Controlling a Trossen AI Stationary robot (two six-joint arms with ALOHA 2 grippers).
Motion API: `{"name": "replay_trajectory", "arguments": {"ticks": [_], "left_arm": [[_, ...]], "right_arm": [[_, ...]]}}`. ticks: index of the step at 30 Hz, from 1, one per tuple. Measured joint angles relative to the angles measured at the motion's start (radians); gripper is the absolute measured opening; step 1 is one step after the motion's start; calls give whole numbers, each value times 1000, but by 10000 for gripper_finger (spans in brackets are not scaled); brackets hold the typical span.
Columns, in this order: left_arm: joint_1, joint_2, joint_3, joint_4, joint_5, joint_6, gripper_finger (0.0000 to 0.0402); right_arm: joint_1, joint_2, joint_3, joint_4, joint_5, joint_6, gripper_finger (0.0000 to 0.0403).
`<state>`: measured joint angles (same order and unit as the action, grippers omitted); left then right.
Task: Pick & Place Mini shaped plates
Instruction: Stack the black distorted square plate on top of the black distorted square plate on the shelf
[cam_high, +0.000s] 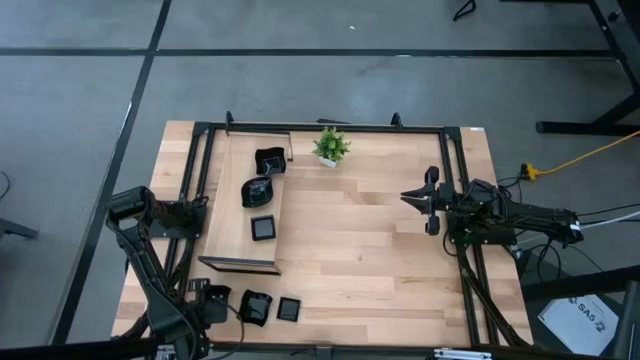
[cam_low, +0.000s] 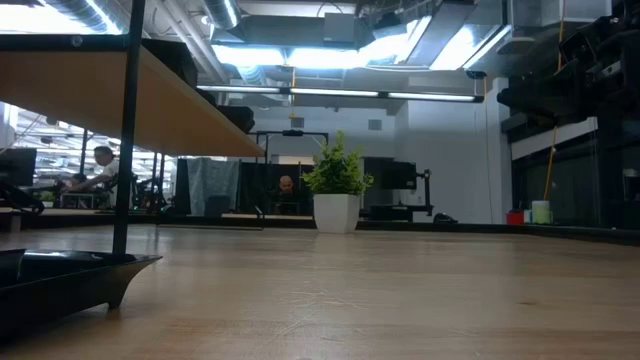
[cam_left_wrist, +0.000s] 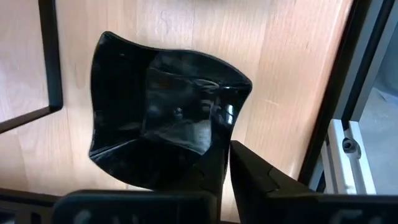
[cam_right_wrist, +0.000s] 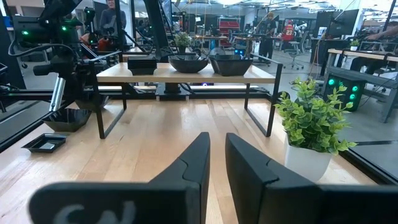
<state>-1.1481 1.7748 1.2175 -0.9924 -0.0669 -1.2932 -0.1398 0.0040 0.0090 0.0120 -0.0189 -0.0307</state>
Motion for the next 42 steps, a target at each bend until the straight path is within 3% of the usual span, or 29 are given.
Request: {"name": "replay_trajectory", "arguments": {"ticks": [10,26,30,36,42], "left_arm": [[5,1,0,3,-20,34,68],[5,38,0,42,-46,84,72],[5,38,0,42,-46,84,61],[5,38,0,42,-46,83,7],[5,38,0,44,-47,76,1]], "right_arm": [[0,0,0,0,0,0,53],[0,0,0,0,0,0,53],[0,0,0,0,0,0,53],[0,0,0,0,0,0,53],[0,0,0,0,0,0,53]]}}
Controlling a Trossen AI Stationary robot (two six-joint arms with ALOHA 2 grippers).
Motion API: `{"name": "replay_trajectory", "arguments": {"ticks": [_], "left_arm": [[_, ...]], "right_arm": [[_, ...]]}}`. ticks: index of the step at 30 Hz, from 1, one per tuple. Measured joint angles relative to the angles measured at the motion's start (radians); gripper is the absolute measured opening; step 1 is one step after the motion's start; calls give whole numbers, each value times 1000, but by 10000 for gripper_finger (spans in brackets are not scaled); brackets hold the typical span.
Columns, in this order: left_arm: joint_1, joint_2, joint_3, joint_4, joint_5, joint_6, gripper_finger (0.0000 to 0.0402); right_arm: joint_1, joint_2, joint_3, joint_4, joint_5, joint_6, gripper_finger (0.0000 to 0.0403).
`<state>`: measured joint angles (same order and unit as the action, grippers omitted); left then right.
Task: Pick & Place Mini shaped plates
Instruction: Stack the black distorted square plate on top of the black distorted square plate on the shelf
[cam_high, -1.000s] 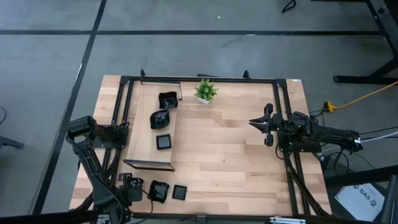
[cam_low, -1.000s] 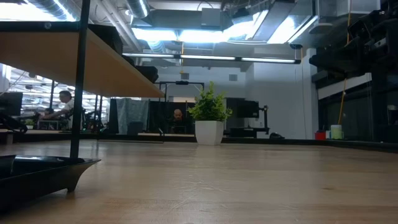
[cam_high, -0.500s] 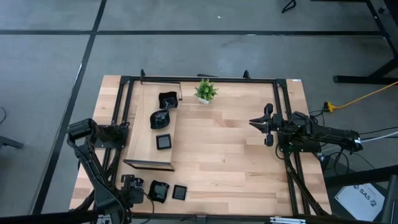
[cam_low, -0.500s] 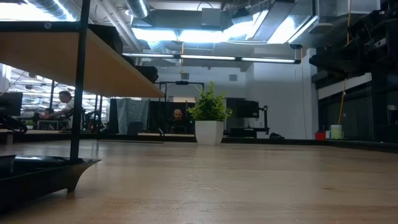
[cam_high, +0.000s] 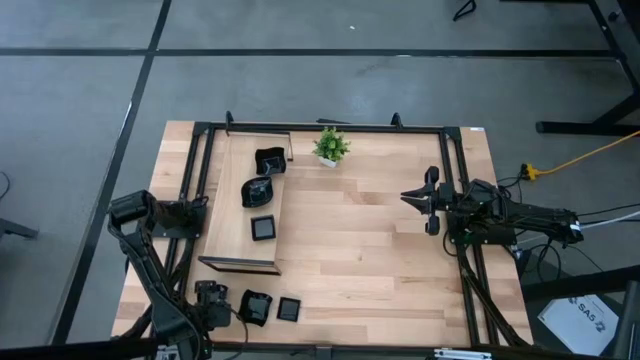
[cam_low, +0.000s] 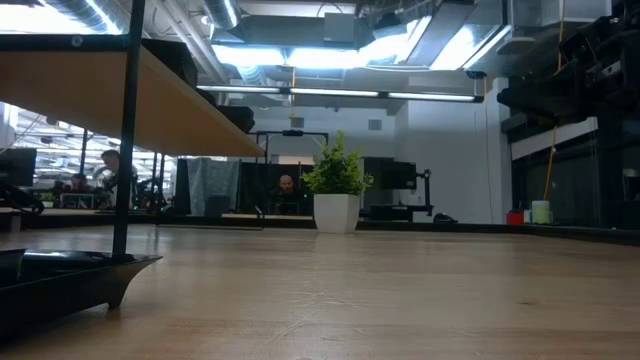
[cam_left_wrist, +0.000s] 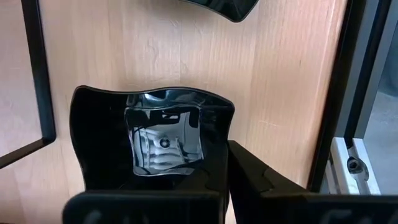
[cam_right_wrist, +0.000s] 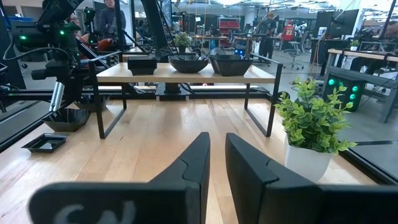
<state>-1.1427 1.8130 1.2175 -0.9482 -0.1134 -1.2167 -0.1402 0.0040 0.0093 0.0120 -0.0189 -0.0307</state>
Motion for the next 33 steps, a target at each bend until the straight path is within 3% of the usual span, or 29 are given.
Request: {"name": "replay_trajectory", "arguments": {"ticks": [6,15,33], "left_arm": [[8,0,42,-67,-1,-24,2],[8,-2,139,-248,-84,-32,2],[13,-2,141,-259,-140,-29,2]], "right_arm": [[0,0,0,0,0,0,53],[0,0,0,0,0,0,53],[0,0,0,0,0,0,53]]}}
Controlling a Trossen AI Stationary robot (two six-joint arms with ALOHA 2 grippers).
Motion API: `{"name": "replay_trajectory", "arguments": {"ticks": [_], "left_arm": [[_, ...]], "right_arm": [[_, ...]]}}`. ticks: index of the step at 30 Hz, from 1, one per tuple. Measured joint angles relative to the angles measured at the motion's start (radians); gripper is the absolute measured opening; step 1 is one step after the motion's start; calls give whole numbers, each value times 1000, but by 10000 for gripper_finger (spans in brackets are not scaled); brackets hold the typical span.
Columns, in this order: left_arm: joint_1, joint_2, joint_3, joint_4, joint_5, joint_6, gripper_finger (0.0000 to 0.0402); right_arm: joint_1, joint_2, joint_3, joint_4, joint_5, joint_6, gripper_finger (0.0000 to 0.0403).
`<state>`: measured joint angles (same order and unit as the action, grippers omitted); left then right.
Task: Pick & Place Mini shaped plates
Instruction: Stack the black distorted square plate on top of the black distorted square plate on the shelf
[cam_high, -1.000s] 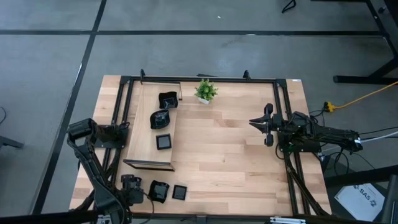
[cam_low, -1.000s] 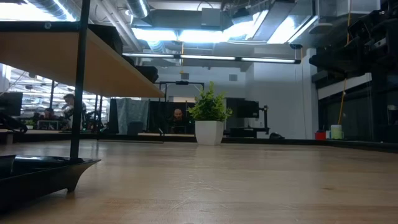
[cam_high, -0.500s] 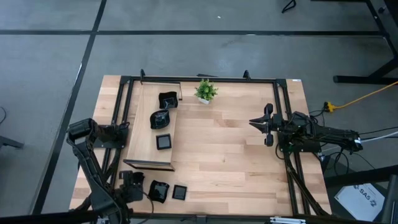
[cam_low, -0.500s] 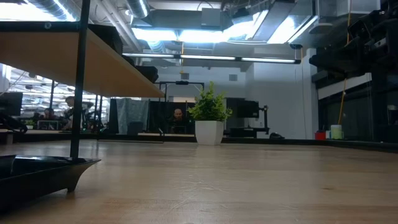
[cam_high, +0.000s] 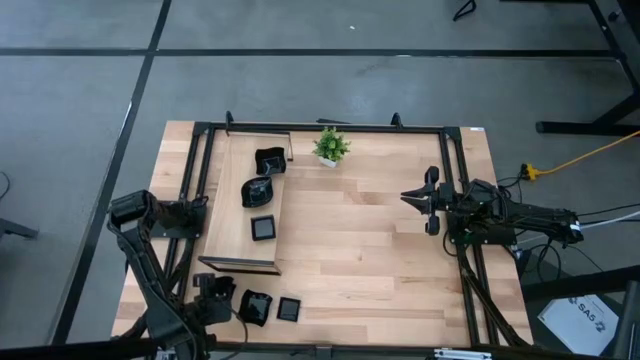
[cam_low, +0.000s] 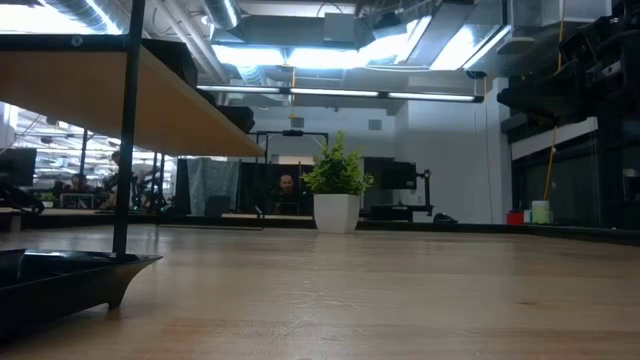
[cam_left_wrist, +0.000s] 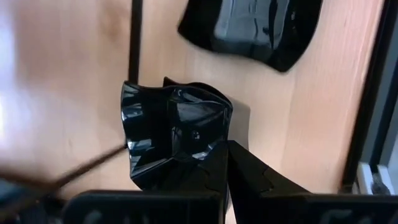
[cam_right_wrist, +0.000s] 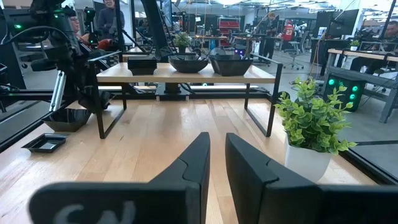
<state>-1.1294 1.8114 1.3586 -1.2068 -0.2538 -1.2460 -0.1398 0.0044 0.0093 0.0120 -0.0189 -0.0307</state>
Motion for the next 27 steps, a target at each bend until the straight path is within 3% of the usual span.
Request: {"name": "replay_trajectory", "arguments": {"ticks": [5,13,22,27], "left_arm": [[2,0,0,9,-113,78,2],[15,0,0,25,-174,219,2],[19,0,0,-13,-232,216,2],[20,0,0,-18,-335,132,2]], "right_arm": [[0,0,0,0,0,0,53],[0,0,0,0,0,0,53],[0,0,0,0,0,0,53],[0,0,0,0,0,0,53]]}}
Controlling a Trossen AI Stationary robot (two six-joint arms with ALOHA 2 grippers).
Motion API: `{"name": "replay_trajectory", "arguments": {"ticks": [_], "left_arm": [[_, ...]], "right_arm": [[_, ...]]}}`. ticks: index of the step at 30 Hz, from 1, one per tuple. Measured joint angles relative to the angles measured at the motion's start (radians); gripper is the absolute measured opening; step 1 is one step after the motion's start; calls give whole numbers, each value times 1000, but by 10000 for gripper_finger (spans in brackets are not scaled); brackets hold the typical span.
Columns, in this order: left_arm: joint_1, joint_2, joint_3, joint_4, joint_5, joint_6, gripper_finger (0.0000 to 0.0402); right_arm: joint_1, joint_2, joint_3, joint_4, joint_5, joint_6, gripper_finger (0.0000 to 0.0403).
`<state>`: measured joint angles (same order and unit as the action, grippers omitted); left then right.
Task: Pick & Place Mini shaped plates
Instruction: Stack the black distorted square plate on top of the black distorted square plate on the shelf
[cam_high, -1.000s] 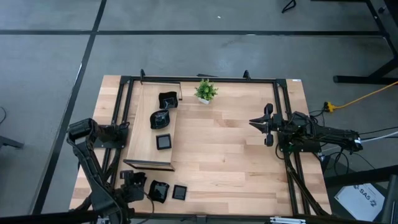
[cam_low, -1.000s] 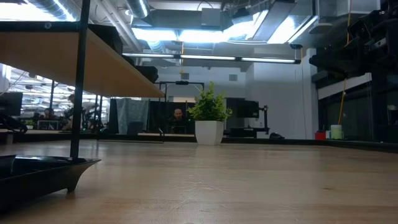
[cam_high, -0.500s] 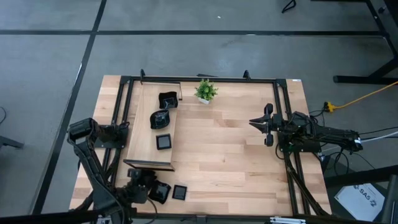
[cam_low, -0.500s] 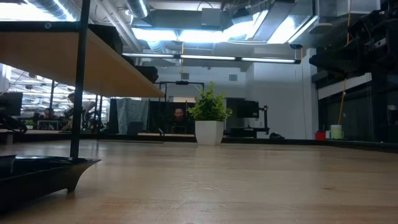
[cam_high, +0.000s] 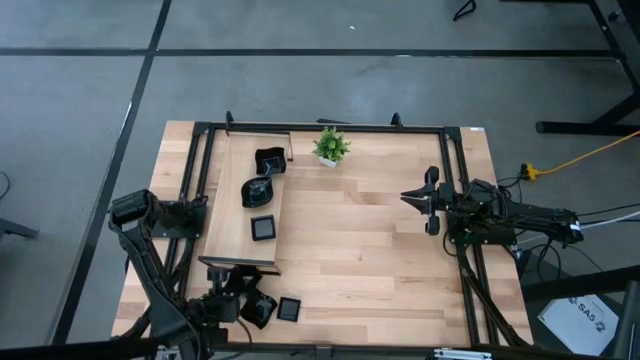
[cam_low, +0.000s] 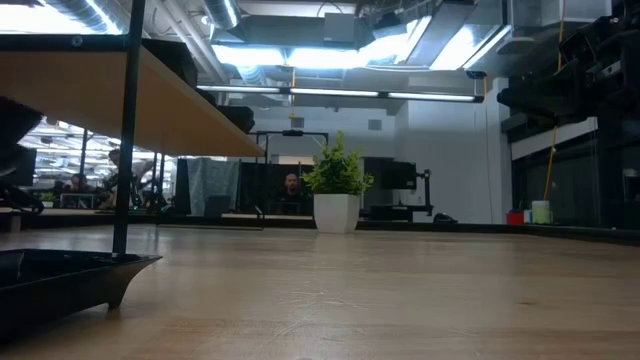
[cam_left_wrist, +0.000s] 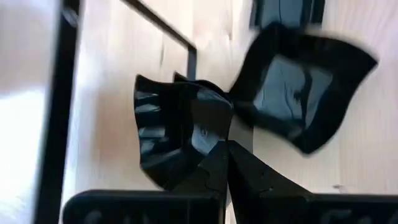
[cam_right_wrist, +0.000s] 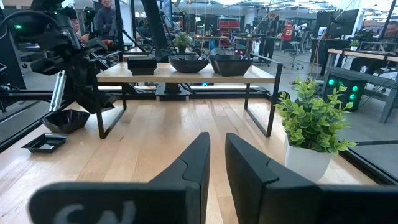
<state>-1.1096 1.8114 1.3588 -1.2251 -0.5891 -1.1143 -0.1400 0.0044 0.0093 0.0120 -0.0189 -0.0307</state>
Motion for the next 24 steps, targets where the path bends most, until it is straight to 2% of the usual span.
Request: {"name": "replay_trajectory", "arguments": {"ticks": [3,7,17,21,24], "left_arm": [[12,24,1,-47,89,-4,2],[19,45,0,-70,137,-9,2],[20,48,0,-77,168,-33,2],[20,48,0,-20,170,-54,2],[20,48,0,15,220,-45,4]], "right_arm": [[0,0,0,0,0,0,53],[0,0,0,0,0,0,53],[0,0,0,0,0,0,53],[0,0,0,0,0,0,53],[0,0,0,0,0,0,53]]}}
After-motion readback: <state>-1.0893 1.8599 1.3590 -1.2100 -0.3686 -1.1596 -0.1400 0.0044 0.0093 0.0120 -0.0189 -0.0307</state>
